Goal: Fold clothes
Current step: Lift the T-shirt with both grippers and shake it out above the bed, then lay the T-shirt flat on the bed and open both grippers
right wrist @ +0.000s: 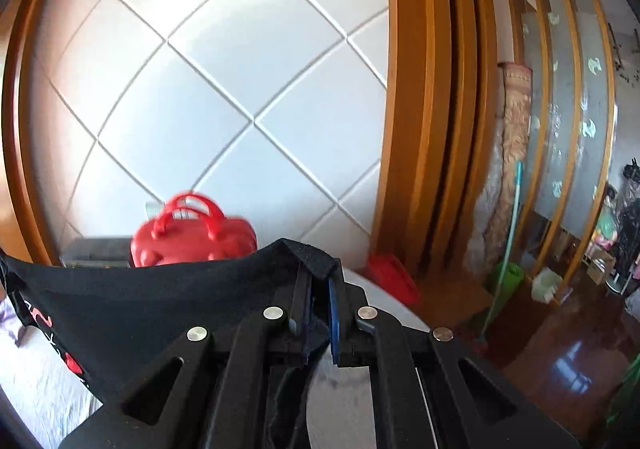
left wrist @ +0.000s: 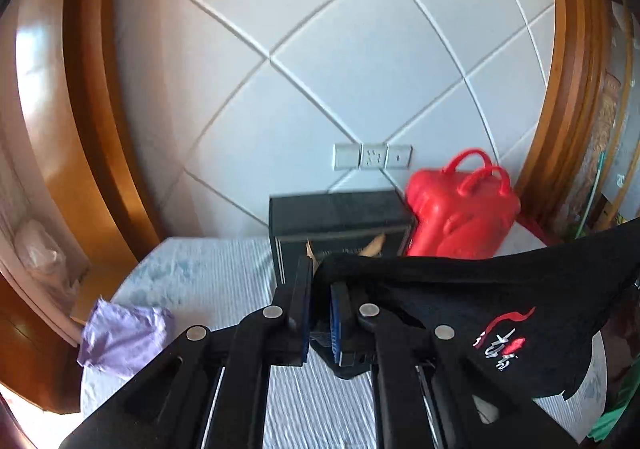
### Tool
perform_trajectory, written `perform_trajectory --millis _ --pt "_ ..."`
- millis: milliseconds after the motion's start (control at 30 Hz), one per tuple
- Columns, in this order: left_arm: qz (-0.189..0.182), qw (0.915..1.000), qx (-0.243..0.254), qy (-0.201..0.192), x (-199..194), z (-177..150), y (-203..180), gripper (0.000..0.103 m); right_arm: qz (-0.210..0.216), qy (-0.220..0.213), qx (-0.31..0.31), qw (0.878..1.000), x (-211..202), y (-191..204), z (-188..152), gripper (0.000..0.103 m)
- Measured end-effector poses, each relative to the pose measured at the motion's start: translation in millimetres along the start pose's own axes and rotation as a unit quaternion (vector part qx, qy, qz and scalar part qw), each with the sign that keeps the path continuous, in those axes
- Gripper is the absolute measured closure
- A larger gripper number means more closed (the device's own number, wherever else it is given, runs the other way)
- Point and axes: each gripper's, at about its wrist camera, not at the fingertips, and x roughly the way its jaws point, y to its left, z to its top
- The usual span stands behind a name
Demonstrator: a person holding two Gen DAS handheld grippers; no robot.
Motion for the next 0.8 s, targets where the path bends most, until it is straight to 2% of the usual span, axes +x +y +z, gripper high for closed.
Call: perform_trajectory --millis 100,200,267,333,467,567,633,700,800 --pt "0.016 0.9982 0.003 -0.058 -55.9 45.5 12.1 0.096 0.009 -0.058 -0.001 0.998 -19.2 10.6 45.6 0.097" --pt "0.035 0.9946 0.035 -0.091 -105.6 52.1 16.0 0.096 0.033 -0.093 0.000 0.995 -48.0 17.9 64.4 0.097" --pt "0.034 0.9933 0.056 -0.095 -129.1 34.2 21.2 0.096 0.041 -0.095 -0.007 0.995 -64.9 22.3 54.1 0.097" --pt "0.021 0.9938 0.072 -0.082 -141.8 1.4 29.4 0.096 0.051 -0.081 -0.003 0.995 -78.0 20.3 28.0 0.097" --pt "-0.027 0.9949 0.097 0.003 -134.3 -99.5 42.5 0.095 0.077 -0.012 0.036 0.996 -94.4 4.5 -57.4 0.097" --pt "-0.078 0.9856 0.103 0.109 -98.5 -194.8 38.7 0.095 0.061 0.069 0.067 0.993 -99.1 -5.9 -143.3 0.097" --pt "-0.094 0.9715 0.114 0.185 -68.5 -263.2 31.5 0.095 0.040 0.129 0.098 0.986 -101.7 -17.0 -204.6 0.097" --pt "-0.116 0.9522 0.118 0.257 -42.6 -328.8 13.2 0.095 0.012 0.186 0.124 0.975 -105.9 -28.6 -262.2 0.097" --pt "-0.134 0.9258 0.127 0.330 -12.7 -395.2 -4.4 0.095 -0.031 0.262 0.151 0.953 -111.6 -47.6 -332.0 0.097"
